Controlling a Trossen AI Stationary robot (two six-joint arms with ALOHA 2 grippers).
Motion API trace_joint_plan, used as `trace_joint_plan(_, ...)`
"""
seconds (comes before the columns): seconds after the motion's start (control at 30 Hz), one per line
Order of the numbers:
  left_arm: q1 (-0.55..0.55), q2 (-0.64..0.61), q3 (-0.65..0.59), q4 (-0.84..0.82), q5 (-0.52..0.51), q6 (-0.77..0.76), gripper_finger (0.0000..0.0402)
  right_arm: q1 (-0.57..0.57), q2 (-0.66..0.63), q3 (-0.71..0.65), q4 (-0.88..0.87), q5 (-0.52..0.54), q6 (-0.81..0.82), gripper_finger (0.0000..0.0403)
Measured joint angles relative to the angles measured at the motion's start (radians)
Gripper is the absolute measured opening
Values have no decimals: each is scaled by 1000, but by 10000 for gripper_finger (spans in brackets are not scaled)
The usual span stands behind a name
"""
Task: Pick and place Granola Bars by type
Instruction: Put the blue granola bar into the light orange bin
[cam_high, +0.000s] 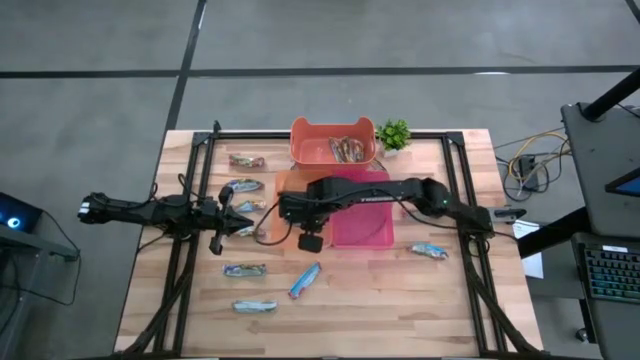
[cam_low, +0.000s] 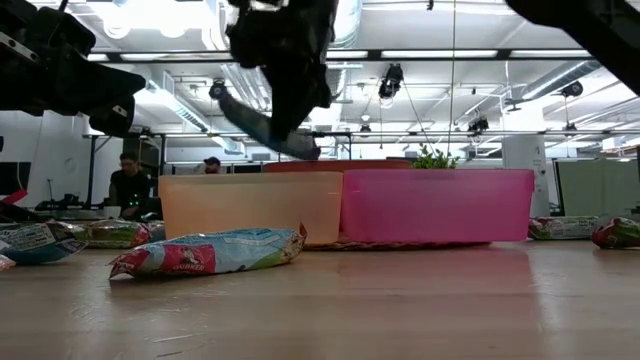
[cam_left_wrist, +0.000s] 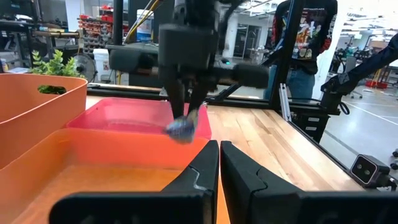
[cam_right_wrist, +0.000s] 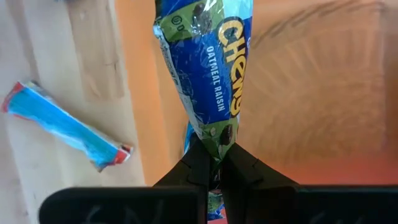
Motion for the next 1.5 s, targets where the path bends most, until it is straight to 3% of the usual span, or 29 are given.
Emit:
trace_joint_plan(0.53,0,0,0,0,0,0,0,-9,62,16,-36,-7,-50,9)
trace_joint_plan(1.23,0,0,0,0,0,0,0,-9,170,15,-44,-118,-68,9)
trace_joint_plan(1.5,0,0,0,0,0,0,0,-9,171,16,-43,-122,-90,42)
